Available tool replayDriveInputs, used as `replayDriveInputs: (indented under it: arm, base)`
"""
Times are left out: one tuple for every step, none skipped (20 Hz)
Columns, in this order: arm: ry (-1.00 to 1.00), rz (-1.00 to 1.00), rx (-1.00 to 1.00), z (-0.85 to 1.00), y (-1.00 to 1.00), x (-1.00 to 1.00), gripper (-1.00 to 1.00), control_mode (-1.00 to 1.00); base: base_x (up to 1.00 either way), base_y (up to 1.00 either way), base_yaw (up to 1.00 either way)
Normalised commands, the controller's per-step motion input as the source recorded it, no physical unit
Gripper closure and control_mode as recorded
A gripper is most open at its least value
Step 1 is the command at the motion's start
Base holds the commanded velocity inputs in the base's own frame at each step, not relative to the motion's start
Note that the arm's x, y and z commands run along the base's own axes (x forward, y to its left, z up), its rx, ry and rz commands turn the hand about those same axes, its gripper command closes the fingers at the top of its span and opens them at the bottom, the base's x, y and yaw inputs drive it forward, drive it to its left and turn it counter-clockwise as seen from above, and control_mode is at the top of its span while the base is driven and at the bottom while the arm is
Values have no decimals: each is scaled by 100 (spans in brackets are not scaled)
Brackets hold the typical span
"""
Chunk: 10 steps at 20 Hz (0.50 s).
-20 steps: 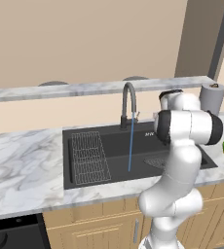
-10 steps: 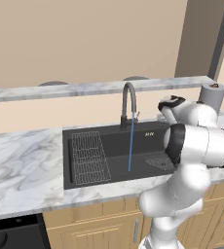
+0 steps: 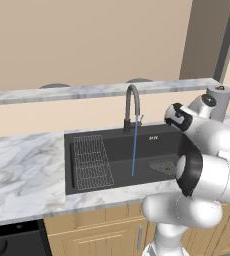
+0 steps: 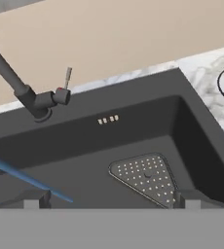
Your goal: Soak the sponge with water for a few seconds and then drop it inside the sink.
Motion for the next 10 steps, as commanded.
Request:
replayDriveInputs:
  arm:
    - [16, -1, 0, 49, 0, -40, -100, -100]
    - [17, -1, 0, 47, 0, -39, -100, -100]
    - [17, -1, 0, 44, 0, -39, -100, -100]
    - [17, -1, 0, 40, 0, -40, -100, -100]
    - [17, 0, 0, 34, 0, -42, -100, -100]
    - [18, 0, 0, 33, 0, -42, -100, -100]
    - [17, 0, 0, 24, 0, -43, -100, -100]
    - [16, 0, 0, 18, 0, -43, -100, -100]
    - [15, 0, 0, 7, 0, -42, -100, -100]
    - [13, 0, 0, 0, 0, -45, -100, -100]
  base:
    - [0, 0, 0]
    - [0, 0, 0]
    - [0, 0, 0]
    - [0, 0, 0]
    - [0, 0, 0]
    - [0, 0, 0]
    - [0, 0, 0]
    - [0, 0, 0]
    - [0, 0, 0]
    - [0, 0, 0]
